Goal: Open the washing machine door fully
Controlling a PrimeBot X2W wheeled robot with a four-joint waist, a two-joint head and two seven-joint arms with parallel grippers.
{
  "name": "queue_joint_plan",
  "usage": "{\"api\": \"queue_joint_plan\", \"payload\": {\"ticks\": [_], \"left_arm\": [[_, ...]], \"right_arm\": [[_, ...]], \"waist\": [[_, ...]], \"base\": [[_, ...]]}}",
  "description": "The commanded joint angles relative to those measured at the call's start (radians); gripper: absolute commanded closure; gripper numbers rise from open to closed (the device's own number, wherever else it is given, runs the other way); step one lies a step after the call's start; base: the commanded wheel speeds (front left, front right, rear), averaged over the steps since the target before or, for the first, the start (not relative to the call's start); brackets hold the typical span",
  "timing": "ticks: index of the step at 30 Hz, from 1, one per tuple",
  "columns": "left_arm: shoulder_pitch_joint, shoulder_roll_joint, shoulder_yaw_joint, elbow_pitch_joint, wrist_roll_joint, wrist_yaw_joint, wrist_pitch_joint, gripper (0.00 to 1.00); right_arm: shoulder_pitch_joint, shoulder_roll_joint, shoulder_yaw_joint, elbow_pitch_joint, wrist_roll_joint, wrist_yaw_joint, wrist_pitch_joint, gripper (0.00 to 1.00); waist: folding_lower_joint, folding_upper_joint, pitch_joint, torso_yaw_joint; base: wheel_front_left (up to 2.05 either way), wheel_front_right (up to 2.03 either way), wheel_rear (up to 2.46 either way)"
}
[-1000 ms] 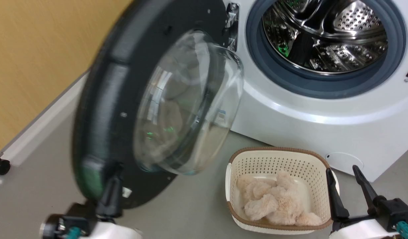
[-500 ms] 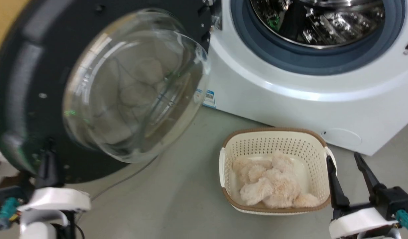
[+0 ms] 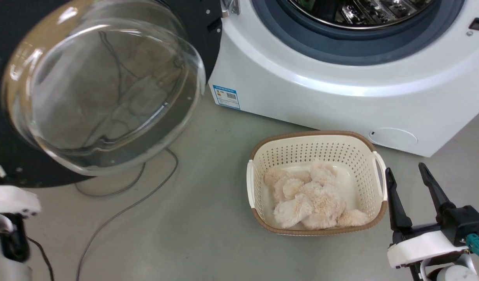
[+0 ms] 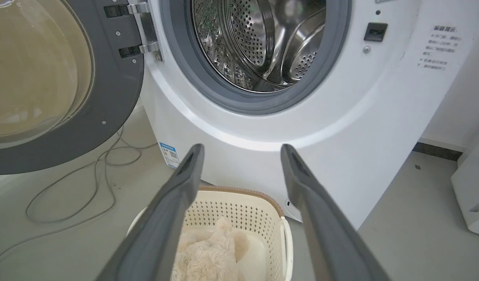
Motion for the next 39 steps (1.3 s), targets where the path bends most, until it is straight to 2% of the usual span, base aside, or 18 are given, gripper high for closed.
{"api": "queue_joint_plan", "payload": {"ticks": [1, 10, 20, 31, 39], "left_arm": [[-0.027, 0.015, 0.007, 0.014, -0.004, -0.003, -0.005, 1.00], [-0.138, 0.091, 0.026, 0.173, 0.020, -0.025, -0.005, 1.00], [-0.177, 0.131, 0.053, 0.273, 0.024, -0.037, -0.005, 1.00], [-0.071, 0.115, 0.071, 0.164, 0.049, -0.077, -0.005, 1.00], [0.074, 0.027, 0.052, -0.041, 0.071, -0.093, -0.005, 1.00]], "right_arm": [[-0.016, 0.003, -0.002, -0.001, -0.007, 0.001, -0.003, 0.00], [-0.035, 0.003, 0.001, 0.002, -0.015, 0.001, -0.003, 0.00], [-0.029, 0.003, -0.002, 0.001, -0.009, 0.001, -0.003, 0.00], [0.015, 0.003, -0.004, 0.012, 0.033, 0.001, -0.003, 0.00], [0.043, 0.003, 0.000, 0.006, 0.065, 0.001, -0.003, 0.00]], "waist": [[0.0000, 0.0000, 0.006, -0.005], [0.0000, 0.0000, 0.023, -0.031], [0.0000, 0.0000, 0.002, -0.060], [0.0000, 0.0000, -0.092, -0.067], [0.0000, 0.0000, -0.170, -0.089]], "base": [[0.00, 0.00, 0.00], [0.00, 0.00, 0.00], [0.00, 0.00, 0.00], [0.00, 0.00, 0.00], [0.00, 0.00, 0.00]]}}
